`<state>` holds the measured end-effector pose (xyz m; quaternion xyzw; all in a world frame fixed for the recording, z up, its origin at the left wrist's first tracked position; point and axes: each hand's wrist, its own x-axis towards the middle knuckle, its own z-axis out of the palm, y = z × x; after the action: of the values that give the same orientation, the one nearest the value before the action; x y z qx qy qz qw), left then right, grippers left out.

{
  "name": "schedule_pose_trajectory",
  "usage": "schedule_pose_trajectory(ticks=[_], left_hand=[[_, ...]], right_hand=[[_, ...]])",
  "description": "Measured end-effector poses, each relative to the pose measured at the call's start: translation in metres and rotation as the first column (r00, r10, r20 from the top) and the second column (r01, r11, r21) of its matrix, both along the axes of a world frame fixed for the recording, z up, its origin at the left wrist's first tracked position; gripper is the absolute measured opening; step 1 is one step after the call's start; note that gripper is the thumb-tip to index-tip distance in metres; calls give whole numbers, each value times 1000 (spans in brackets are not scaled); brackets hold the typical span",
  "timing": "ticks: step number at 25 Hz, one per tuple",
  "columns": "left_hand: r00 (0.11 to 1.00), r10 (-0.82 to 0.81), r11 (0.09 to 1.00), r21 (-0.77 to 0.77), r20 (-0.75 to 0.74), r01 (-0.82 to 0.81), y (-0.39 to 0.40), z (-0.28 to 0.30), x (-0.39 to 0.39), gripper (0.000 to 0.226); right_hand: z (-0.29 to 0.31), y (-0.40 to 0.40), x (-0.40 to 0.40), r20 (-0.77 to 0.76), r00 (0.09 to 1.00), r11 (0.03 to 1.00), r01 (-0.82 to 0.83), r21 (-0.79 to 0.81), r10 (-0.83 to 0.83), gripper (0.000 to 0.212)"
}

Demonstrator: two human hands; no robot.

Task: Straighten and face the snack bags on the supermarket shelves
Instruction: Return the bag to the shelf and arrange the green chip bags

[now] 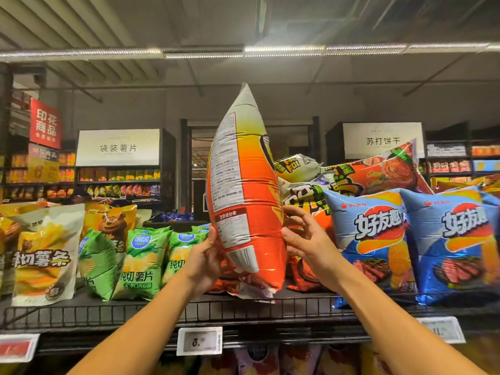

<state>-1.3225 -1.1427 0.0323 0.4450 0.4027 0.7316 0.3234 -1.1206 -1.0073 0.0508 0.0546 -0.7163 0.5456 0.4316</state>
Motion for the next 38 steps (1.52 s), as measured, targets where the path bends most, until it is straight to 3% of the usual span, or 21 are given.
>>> schedule_pose_trajectory(ticks=[3,6,8,11,13,15,18,21,26,29,31,34,35,38], left_hand=[[994,-78,997,4,78,78,4,-5,0,83],[996,-68,998,-2,49,68,6,-7,2,94],[1000,1,1000,-26,-3,-1,8,-8,1,82],[964,192,975,-72,-183,-208,5,0,7,72],[911,304,943,-44,-279,-328,2,5,20,68],[879,383,920,34,-284,-390,3,7,32,64],[809,475,877,117,-347,-465,2,4,42,88],[738,516,835,63,-435,-547,-3,3,42,114],[838,405,908,56,-365,-414,-12,2,44,100],[836,353,927,40,-420,-372,-17,1,44,99],[747,429,889,93,-507,-448,-18,1,45,99],[440,621,757,351,-649,-551,-19,7,50,86],[379,636,741,395,-672,-542,-18,10,52,84],[343,629,735,390,-698,-555,-12,17,58,83]], right_hand=[[1,-5,3,-21,999,997,42,68,-41,68],[1,-3,8,5,999,996,52,66,-53,69],[0,2,10,57,997,997,48,60,-51,71],[-3,9,8,135,990,996,41,-83,-29,66],[-6,10,3,216,976,985,67,-159,-31,52],[-10,7,-3,273,961,982,89,-166,-41,46],[-18,12,-13,235,971,977,19,-213,32,52],[-21,15,-16,266,961,973,-11,-231,74,58],[-20,10,-17,136,981,948,-89,-306,136,60],[-14,5,-14,104,980,950,-136,-282,171,59],[-13,4,-14,76,990,958,-94,-273,118,62],[-15,3,-17,34,999,977,25,-213,-18,68],[-17,3,-19,21,999,979,46,-199,-43,72],[-21,-1,-23,-6,997,978,76,-193,-78,80]])
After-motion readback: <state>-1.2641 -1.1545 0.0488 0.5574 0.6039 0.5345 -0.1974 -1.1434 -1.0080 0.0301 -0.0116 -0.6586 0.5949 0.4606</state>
